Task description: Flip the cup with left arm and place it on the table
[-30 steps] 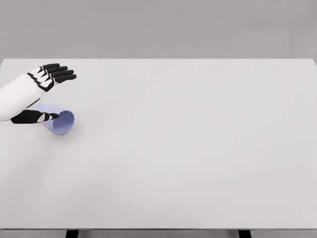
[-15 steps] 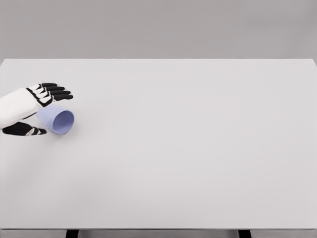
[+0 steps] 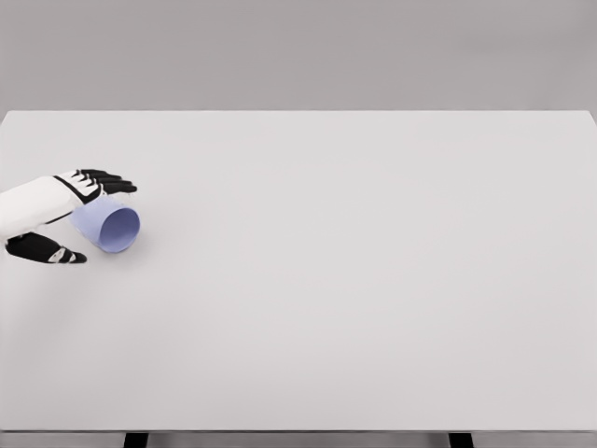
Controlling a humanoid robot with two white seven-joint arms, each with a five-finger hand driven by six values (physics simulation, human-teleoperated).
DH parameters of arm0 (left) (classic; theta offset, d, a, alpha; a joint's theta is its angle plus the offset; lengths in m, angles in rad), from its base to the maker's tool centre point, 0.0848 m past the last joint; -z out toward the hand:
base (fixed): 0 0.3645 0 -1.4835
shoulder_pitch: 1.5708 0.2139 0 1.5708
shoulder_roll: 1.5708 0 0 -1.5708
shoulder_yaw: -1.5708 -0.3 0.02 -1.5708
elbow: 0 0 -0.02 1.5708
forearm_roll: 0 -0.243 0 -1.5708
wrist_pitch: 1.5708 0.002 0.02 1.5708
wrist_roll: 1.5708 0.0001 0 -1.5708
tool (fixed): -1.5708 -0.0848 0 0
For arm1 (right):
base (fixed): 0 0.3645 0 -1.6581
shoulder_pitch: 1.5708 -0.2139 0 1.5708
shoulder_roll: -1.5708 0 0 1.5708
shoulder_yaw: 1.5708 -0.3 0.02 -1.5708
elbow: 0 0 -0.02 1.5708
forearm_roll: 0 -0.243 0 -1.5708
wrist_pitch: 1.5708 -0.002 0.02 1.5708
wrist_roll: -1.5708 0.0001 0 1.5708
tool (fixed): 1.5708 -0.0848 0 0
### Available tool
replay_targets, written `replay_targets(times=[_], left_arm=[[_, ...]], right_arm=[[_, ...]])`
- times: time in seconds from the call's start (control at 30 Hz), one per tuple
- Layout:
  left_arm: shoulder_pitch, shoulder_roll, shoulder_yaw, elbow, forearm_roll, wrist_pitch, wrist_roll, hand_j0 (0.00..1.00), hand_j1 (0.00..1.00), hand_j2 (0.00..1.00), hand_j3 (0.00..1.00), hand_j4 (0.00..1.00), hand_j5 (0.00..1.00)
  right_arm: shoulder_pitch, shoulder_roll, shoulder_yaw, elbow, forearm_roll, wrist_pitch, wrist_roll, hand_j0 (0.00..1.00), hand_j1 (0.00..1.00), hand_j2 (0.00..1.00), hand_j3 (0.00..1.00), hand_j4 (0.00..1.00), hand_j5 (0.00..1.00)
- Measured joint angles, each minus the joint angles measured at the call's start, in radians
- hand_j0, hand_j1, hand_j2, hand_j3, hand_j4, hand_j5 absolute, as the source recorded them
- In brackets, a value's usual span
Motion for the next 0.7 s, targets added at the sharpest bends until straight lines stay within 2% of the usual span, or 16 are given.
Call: replay_targets(times=[0.13,0.2,0.27,0.3,0.43,0.7], left_arm=[[-0.034,-0.027,-0.001,0.015,0.005,0.047,-0.008,1.0,1.0,1.0,1.0,1.0,1.0],[-0.08,-0.049,-0.015,0.045,0.004,0.062,-0.013,1.0,1.0,1.0,1.0,1.0,1.0],[-0.149,-0.067,-0.053,0.085,0.003,0.071,-0.017,1.0,1.0,1.0,1.0,1.0,1.0],[-0.164,-0.077,-0.075,0.106,0.0,0.073,-0.019,1.0,1.0,1.0,1.0,1.0,1.0],[-0.169,-0.099,-0.12,0.154,-0.01,0.077,-0.022,1.0,1.0,1.0,1.0,1.0,1.0],[-0.183,-0.106,-0.135,0.203,-0.024,0.079,-0.023,1.0,1.0,1.0,1.0,1.0,1.0]], right_arm=[[0.0,0.0,0.0,0.0,0.0,0.0,0.0,1.0,1.0,1.0,1.0,1.0,1.0],[0.0,0.0,0.0,0.0,0.0,0.0,0.0,1.0,1.0,1.0,1.0,1.0,1.0],[0.0,0.0,0.0,0.0,0.0,0.0,0.0,1.0,1.0,1.0,1.0,1.0,1.0],[-0.002,0.0,0.0,0.0,0.0,0.0,0.0,1.0,1.0,1.0,1.0,1.0,1.0],[0.0,0.0,0.0,0.0,0.0,0.0,0.0,1.0,1.0,1.0,1.0,1.0,1.0],[0.0,0.0,0.0,0.0,0.0,0.0,0.0,1.0,1.0,1.0,1.0,1.0,1.0]])
